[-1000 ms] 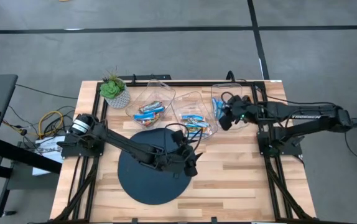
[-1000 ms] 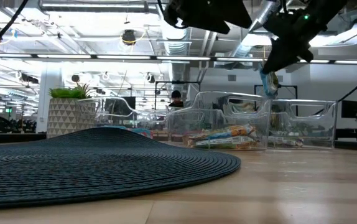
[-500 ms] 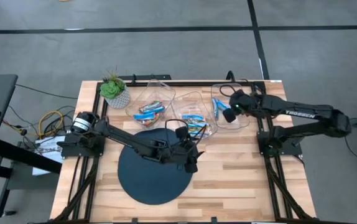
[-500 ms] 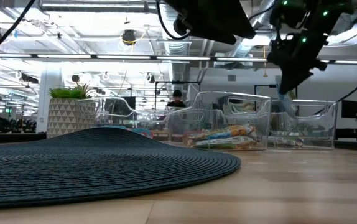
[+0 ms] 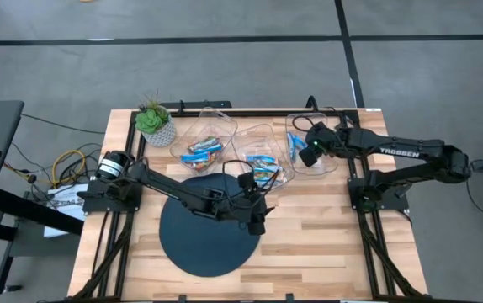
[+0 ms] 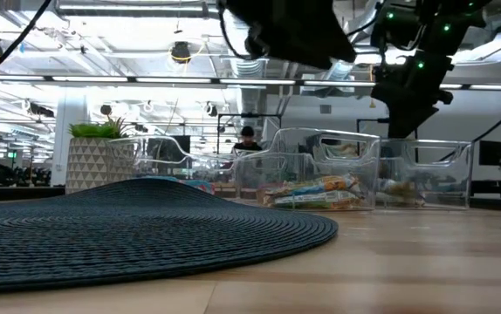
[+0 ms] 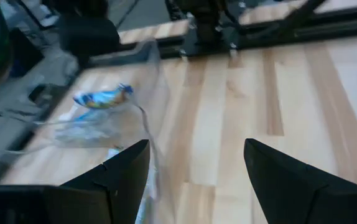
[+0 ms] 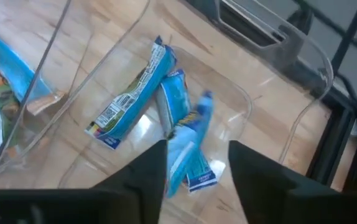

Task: Pick and place Granola Bars by type
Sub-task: Return to Home Position

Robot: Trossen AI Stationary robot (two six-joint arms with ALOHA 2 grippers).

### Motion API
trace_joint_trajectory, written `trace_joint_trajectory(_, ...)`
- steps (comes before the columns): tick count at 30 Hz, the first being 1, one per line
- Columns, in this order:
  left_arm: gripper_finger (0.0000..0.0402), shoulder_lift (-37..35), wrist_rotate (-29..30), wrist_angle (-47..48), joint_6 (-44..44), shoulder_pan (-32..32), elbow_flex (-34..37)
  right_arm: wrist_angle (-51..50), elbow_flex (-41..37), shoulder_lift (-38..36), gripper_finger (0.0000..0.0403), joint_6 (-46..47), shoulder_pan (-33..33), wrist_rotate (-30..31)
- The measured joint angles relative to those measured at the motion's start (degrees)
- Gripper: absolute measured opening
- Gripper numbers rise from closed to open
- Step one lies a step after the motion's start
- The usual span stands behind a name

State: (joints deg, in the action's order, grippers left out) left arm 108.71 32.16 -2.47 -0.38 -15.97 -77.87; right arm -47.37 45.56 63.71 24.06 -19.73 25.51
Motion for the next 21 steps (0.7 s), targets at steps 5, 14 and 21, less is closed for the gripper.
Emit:
trace_joint_trajectory(5,0.0254,-0.36,-3.01,-4.64,-0.48,0.00,4.91,1.66,-0.02,-3.68,0.0208,-3.41,4.53,0.06)
trace_joint_trajectory(14,0.0254,-9.61,-2.97,-8.18,-2.35,0.64,15.67,13.12,-7.46,-15.36,0.0233,-3.20,19.38,-0.15)
trace_joint_trajectory(21,0.0254,-19.28,-3.24,-19.14,-3.80,1.25,28.82,25.61,-16.03,-25.98,0.0224,-4.60,29.78,-6.29)
